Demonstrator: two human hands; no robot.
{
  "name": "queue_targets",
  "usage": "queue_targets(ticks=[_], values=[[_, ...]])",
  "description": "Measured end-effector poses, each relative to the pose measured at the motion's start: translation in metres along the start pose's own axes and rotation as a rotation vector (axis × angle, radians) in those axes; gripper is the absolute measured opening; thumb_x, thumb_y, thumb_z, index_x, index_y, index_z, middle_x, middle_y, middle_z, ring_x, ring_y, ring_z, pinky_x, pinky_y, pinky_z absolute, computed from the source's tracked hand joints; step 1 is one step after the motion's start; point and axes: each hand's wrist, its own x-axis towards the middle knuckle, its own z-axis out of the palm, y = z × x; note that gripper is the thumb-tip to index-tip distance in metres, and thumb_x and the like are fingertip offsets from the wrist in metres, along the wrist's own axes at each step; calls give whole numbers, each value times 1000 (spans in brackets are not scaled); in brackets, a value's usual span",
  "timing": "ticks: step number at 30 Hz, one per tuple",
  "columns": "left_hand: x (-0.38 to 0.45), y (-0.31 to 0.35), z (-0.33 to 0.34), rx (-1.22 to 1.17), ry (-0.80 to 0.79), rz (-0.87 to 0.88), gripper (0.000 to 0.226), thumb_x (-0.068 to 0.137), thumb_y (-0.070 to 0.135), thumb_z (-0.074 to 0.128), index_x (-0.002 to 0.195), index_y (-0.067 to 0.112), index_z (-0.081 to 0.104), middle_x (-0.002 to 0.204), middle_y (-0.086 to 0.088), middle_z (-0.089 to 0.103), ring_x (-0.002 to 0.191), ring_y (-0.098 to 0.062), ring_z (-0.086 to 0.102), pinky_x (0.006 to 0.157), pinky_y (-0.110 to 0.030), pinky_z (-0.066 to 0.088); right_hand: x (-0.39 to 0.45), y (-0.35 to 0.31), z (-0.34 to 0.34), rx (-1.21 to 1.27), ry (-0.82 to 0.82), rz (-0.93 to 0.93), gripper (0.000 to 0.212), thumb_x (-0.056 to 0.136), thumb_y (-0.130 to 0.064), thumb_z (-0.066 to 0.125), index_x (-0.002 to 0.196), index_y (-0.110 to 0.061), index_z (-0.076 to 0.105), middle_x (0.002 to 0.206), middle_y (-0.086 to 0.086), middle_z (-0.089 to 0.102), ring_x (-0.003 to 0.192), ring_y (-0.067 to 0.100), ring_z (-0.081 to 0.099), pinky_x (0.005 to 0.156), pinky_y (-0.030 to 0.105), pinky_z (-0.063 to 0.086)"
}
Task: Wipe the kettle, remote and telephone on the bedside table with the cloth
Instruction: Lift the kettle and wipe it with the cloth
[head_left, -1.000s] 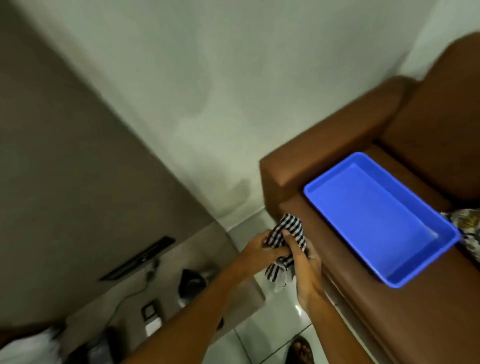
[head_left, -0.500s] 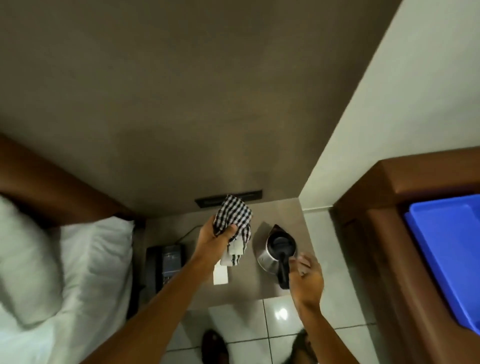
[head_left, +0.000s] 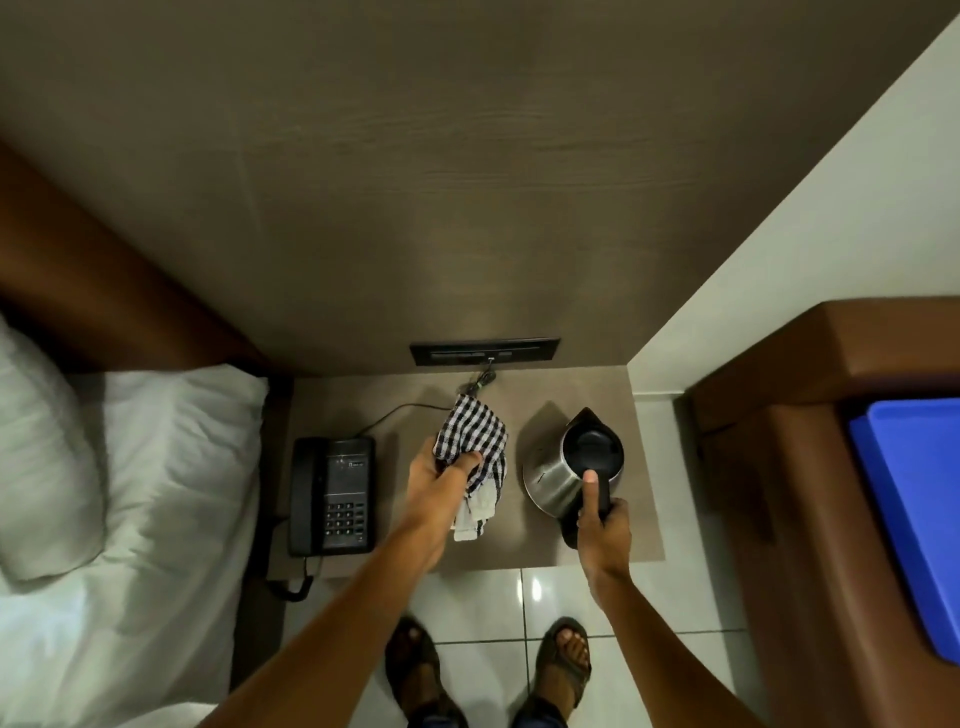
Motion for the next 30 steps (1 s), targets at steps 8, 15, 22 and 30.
queue_targets(ticks=[8, 15, 22, 30], values=[[-16, 20, 43, 175, 245, 253, 19, 93, 6, 58, 107, 19, 56, 99, -4, 72, 91, -20, 72, 67, -21, 62, -18, -58, -7, 344, 37, 32, 55, 88, -74, 62, 79, -20, 68, 78, 5, 71, 76, 17, 69, 68, 26, 56], [-29, -32, 51, 893, -136, 922, 82, 94, 3, 49, 162, 37, 19, 172, 10, 18, 160, -13, 11, 128, -46, 12, -21, -106, -20, 472, 69, -16, 51, 97, -67, 56, 75, -23, 65, 60, -4, 57, 57, 11, 51, 54, 23, 46], [-25, -4, 70, 728, -22, 902, 63, 99, 13, 45, 158, 30, 33, 167, 4, 33, 158, -16, 22, 129, -52, 16, -16, -90, -24, 494, 71, 80, 55, 89, -74, 63, 86, -18, 67, 58, -5, 50, 49, 7, 46, 51, 24, 42], [-33, -22, 51, 466, 68, 699, 53, 96, 0, 45, 142, 26, 52, 151, -1, 54, 142, -24, 50, 111, -55, 48, -6, -75, -31, 535, 30, 122, 43, 90, -60, 71, 103, -19, 78, 66, -5, 60, 66, 13, 52, 61, 26, 47]])
